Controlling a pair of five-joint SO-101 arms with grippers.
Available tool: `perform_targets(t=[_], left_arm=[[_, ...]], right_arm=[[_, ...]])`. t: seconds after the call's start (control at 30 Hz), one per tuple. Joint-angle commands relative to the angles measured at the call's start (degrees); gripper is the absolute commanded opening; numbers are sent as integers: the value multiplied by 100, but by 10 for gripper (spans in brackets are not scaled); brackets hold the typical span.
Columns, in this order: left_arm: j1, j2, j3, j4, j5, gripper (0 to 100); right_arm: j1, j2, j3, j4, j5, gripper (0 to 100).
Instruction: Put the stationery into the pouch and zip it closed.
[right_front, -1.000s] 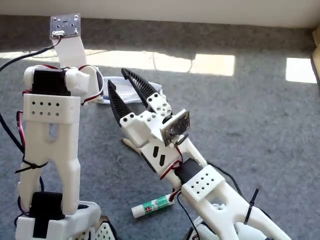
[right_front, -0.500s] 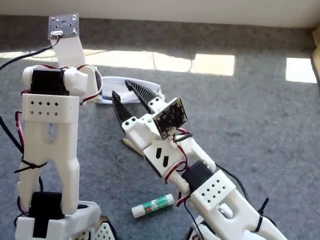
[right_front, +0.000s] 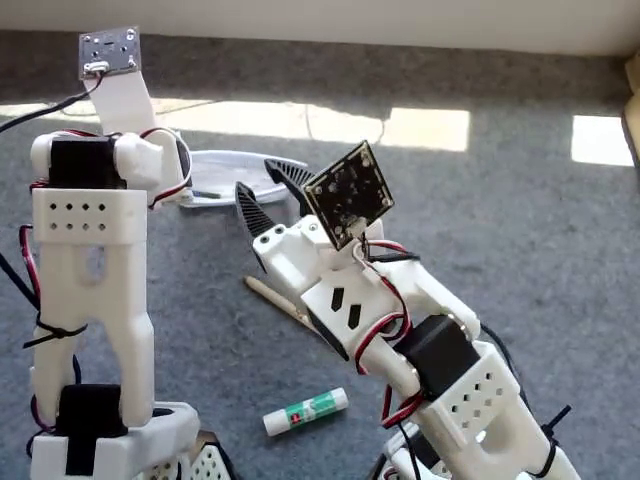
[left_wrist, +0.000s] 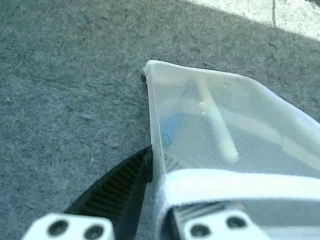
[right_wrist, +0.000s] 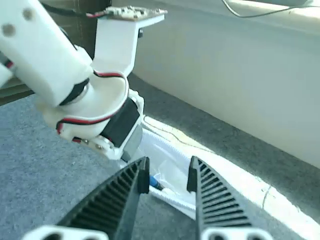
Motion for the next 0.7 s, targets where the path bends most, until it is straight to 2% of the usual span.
perform_targets(t=[0.0,0.37,0.67], left_arm=[[-242,-207,-127,-132,53,6],[-1314,-259,-180,-132,53,6],[-2105,-259,-180,-132,53,6]], right_arm=[[-40,-163,-497,646,-62,127],[-40,-119,-462,2000,-18,127],[-57,1798,-523,2484,-9,127]])
